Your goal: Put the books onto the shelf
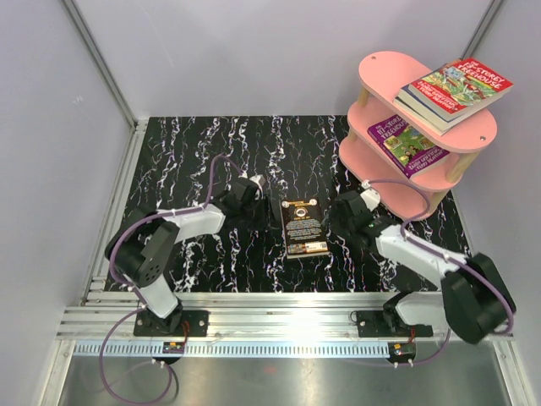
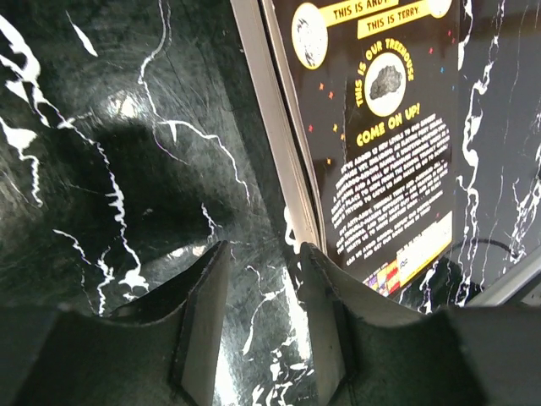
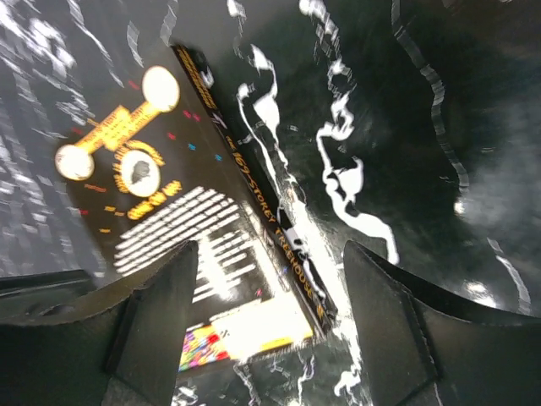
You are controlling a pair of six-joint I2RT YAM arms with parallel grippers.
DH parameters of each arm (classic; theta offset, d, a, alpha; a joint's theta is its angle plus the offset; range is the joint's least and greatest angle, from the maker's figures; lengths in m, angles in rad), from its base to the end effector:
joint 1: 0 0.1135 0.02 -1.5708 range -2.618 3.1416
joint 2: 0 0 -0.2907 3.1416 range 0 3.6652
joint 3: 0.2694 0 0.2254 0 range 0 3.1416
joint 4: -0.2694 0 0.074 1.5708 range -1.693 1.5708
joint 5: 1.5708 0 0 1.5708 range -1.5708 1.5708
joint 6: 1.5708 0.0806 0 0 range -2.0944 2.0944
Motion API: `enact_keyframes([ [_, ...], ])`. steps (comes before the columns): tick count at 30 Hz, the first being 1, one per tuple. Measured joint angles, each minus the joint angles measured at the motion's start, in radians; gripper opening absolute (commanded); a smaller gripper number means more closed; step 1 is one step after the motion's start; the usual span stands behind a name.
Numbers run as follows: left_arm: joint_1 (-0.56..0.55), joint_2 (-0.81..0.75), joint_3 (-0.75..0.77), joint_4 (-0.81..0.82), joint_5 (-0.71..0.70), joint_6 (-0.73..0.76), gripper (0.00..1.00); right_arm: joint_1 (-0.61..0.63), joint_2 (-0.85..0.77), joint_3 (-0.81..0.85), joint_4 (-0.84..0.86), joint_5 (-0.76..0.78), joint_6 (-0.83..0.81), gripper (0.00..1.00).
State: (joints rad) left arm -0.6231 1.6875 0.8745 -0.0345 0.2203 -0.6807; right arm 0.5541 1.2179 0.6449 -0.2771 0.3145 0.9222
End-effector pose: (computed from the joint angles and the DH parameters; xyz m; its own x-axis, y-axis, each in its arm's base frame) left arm 0.2722 -0.2173 0.1712 -0.9054 -0.1056 -0.4113 0.1507 0.8255 -0.5438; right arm 0.2121 0.1019 0.2057 -0.6464 0.4912 -0.5839 0.3118 0.8684 0.3855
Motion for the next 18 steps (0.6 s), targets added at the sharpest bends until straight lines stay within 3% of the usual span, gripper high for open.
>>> enact_keyframes([
  [6, -0.001, 0.032, -0.002, 0.024, 0.008, -0.009, 0.39, -0.002, 0.191, -0.016, 0.128, -0.075, -0.010, 0.73],
  [13, -0.014, 0.082, 0.025, 0.064, 0.037, -0.027, 0.35, -0.003, 0.225, -0.063, 0.325, -0.111, -0.006, 0.71],
  [18, -0.036, 0.166, 0.108, 0.082, 0.055, -0.029, 0.34, -0.018, 0.256, -0.136, 0.554, -0.157, 0.009, 0.69],
])
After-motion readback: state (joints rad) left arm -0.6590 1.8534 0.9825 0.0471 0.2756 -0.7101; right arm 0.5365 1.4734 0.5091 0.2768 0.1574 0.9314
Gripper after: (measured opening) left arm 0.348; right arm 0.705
